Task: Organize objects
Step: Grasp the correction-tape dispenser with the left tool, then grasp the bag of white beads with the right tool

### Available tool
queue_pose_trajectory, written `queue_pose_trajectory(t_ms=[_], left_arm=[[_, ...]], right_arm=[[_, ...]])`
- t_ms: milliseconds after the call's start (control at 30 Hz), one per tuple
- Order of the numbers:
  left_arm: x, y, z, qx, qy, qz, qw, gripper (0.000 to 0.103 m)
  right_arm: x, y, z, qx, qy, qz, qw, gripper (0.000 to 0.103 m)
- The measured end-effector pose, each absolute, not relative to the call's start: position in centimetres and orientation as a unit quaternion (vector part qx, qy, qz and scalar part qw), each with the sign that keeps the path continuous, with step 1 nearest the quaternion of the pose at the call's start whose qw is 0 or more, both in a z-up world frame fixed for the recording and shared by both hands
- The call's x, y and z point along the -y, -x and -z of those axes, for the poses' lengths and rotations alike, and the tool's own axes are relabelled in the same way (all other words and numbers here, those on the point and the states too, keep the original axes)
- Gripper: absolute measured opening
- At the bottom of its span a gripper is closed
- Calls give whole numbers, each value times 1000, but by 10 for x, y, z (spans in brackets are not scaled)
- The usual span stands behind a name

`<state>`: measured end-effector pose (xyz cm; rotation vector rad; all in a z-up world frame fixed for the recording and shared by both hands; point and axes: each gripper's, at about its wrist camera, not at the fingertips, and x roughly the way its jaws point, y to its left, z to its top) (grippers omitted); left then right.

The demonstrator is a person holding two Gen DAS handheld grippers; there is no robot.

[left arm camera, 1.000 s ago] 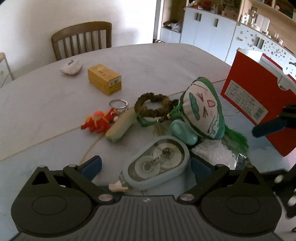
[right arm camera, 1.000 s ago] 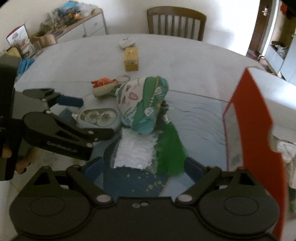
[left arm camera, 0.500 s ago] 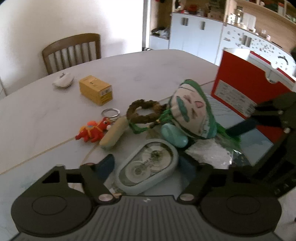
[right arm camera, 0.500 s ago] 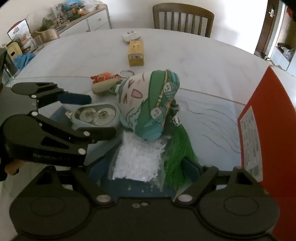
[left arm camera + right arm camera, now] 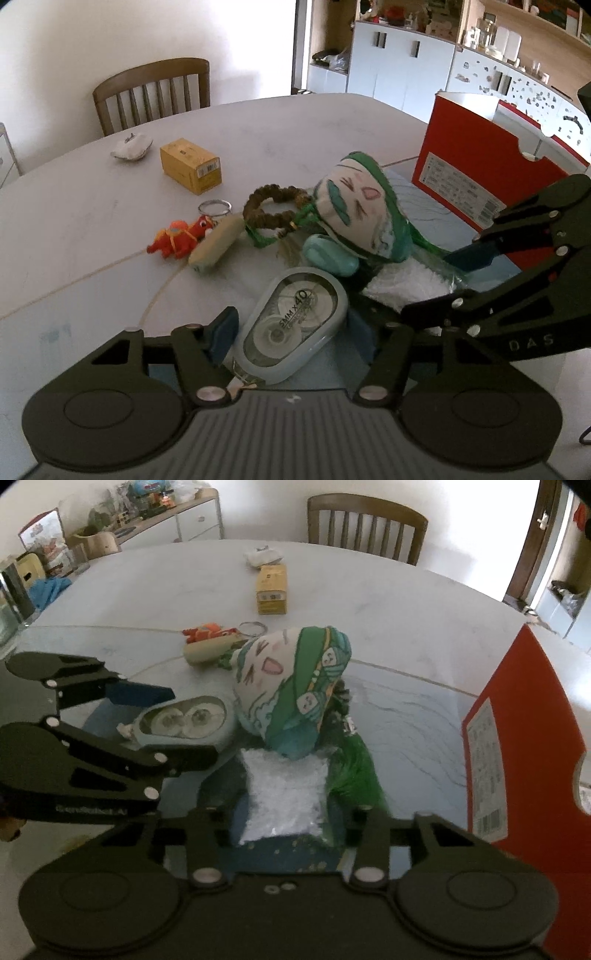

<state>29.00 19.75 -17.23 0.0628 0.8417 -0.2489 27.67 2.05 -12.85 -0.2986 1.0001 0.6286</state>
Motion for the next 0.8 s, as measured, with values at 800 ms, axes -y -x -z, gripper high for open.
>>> queue_pose_trajectory(t_ms=[800], left_arm=[[-171, -217, 162, -434, 20, 66, 898, 57]], right_arm=[[29, -196, 115, -477, 172, -370, 778, 34]])
